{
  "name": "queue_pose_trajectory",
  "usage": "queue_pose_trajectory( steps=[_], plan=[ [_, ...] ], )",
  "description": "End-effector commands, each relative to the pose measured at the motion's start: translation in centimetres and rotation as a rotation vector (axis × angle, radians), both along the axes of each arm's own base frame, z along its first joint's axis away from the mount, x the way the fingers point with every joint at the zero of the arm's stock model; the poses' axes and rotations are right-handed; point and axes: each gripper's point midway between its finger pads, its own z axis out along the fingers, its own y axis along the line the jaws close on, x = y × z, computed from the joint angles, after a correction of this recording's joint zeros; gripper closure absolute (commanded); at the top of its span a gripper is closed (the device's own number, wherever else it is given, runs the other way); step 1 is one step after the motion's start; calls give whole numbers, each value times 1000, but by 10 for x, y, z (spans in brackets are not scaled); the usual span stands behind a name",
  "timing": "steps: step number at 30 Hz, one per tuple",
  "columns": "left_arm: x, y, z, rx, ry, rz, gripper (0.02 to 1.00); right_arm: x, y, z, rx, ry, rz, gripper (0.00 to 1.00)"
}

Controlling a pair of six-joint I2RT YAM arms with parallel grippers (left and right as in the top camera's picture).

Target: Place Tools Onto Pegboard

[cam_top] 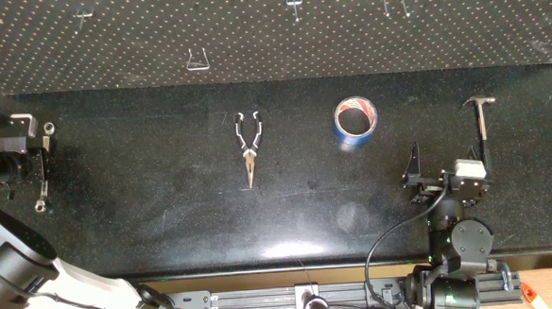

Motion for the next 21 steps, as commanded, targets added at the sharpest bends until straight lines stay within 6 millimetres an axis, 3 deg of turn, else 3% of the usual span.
queue_pose_trajectory(
  steps=[1, 9, 21],
  plan=[
    [-3, 1, -10, -8, 34, 6, 689, 0, 0, -1, -11, 0, 5, 27],
    [-3, 1, -10, -8, 34, 7, 807, 0, 0, -1, -11, 0, 5, 29],
    [-3, 1, -10, -10, 34, 13, 875, 0, 0, -1, -11, 0, 5, 29]
  ],
)
